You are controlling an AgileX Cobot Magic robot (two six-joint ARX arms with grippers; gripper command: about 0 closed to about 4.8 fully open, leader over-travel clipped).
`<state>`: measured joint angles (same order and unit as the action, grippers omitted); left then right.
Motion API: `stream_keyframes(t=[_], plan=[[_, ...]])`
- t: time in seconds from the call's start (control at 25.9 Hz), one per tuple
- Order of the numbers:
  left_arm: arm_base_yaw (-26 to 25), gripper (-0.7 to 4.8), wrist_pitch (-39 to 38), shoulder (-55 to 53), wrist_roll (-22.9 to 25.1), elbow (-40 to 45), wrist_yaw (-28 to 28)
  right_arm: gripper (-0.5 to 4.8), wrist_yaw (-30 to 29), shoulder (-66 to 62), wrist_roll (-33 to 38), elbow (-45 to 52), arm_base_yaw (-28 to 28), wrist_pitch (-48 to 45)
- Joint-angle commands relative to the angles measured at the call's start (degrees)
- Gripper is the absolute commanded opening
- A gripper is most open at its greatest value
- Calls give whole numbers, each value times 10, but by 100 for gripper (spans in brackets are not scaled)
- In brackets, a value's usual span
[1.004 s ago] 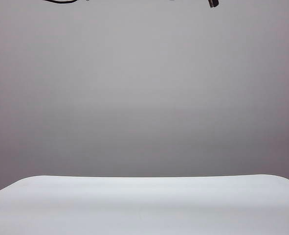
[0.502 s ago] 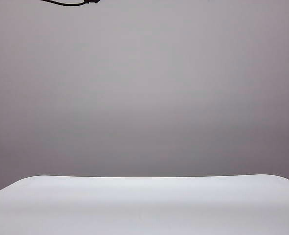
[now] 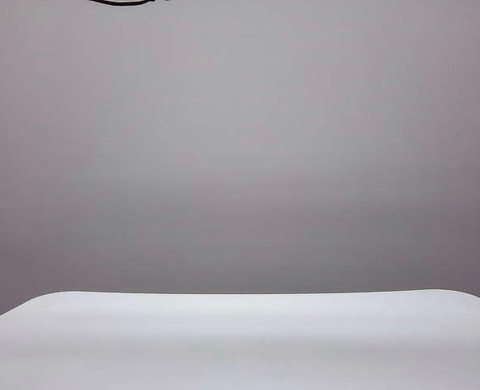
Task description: Pick up the pen and remove the cap.
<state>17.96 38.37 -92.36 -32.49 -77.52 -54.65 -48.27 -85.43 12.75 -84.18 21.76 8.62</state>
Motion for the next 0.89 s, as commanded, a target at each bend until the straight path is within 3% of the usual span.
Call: stream_keyframes(t=[0.04,0.23,0.35,0.58,0.81,0.89], plan=[[1,403,16,3,-7,-2,17,-6,-19,4,23,-3,1,-34],[1,389,20,3,-11,-2,34,-6,-21,3,23,-3,1,-29],[3,328,25,3,-12,-2,35,-6,-21,3,23,-3,1,-29],[18,326,31,3,-12,-2,49,-6,-21,3,23,-3,1,-30],[31,259,45,2,-7,-2,60,-6,-31,3,23,-3,1,-28],[31,187,46,2,-8,-2,60,-6,-31,3,23,-3,1,-29]])
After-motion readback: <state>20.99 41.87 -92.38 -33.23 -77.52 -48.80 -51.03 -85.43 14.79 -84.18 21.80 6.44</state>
